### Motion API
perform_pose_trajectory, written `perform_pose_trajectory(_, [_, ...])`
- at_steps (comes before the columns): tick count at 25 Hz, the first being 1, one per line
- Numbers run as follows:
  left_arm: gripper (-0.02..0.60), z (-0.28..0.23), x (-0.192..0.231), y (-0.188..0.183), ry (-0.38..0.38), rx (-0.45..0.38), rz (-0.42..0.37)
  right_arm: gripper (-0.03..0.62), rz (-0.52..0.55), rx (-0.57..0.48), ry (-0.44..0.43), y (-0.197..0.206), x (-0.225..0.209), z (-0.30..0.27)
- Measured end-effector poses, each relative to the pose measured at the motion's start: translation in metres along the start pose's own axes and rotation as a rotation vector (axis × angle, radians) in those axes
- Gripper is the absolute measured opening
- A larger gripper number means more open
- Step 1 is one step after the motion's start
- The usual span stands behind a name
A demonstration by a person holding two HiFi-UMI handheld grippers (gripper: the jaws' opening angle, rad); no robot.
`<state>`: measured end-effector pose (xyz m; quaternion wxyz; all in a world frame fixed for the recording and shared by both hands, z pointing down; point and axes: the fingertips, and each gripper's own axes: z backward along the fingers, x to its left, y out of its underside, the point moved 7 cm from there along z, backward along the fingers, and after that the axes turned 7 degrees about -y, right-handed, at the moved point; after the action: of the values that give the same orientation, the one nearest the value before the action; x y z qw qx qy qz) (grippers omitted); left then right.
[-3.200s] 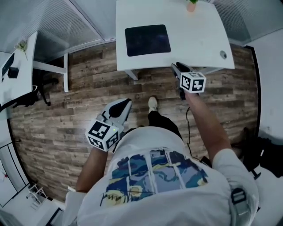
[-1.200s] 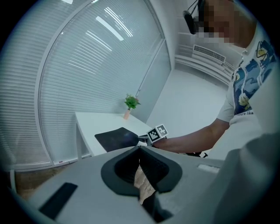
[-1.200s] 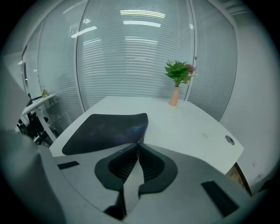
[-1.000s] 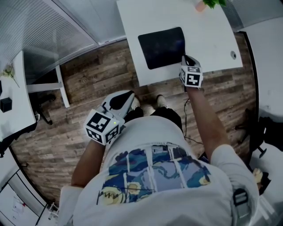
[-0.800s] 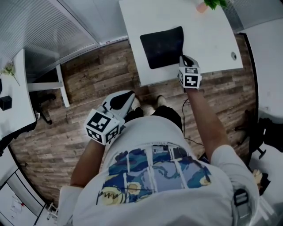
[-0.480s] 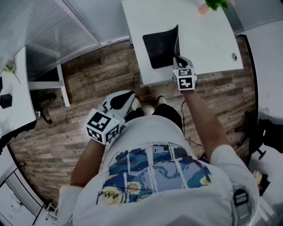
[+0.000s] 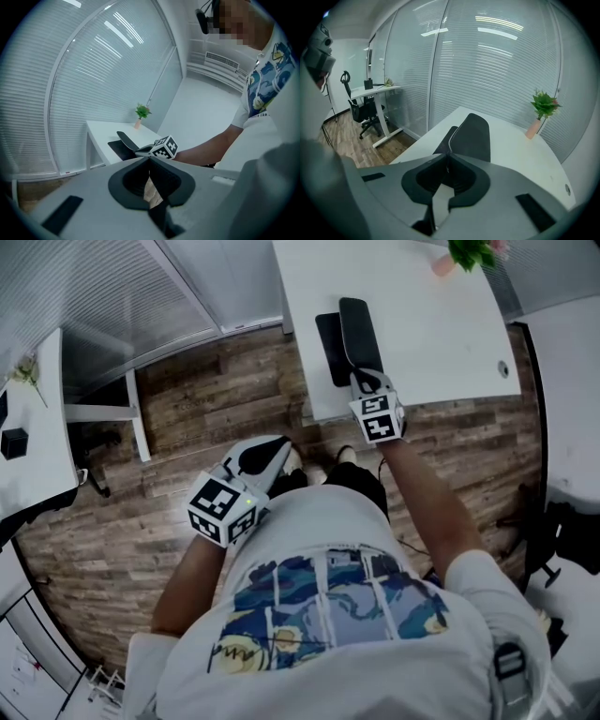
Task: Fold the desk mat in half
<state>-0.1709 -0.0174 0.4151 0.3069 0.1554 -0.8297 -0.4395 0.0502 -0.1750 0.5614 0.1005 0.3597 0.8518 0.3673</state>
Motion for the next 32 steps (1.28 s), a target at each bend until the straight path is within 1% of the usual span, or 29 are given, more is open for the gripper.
perform_pose_trajectory(7, [0.003,0.007,0.006,0.006,-0.01,-0.004,0.017,0.02,0.028,0.043,-0.067,0.004,0.032,-0.021])
perform_pose_trajectory(12, [0.003,0.009,0.006,0.01,-0.008,0.005,0.02,0.02,0.029,0.074,-0.098,0.008,0.044,-0.031])
perform_pose_trajectory(21, [0.003,0.012,0.006,0.013,-0.007,0.009,0.022,0.025,-0.006,0.109,-0.11,0.018,0.045,-0.039])
perform_pose_trajectory(32, [0.003,0.011,0.005,0.015,-0.007,0.011,0.02,0.041,-0.04,0.097,-0.116,0.022,0.045,-0.041])
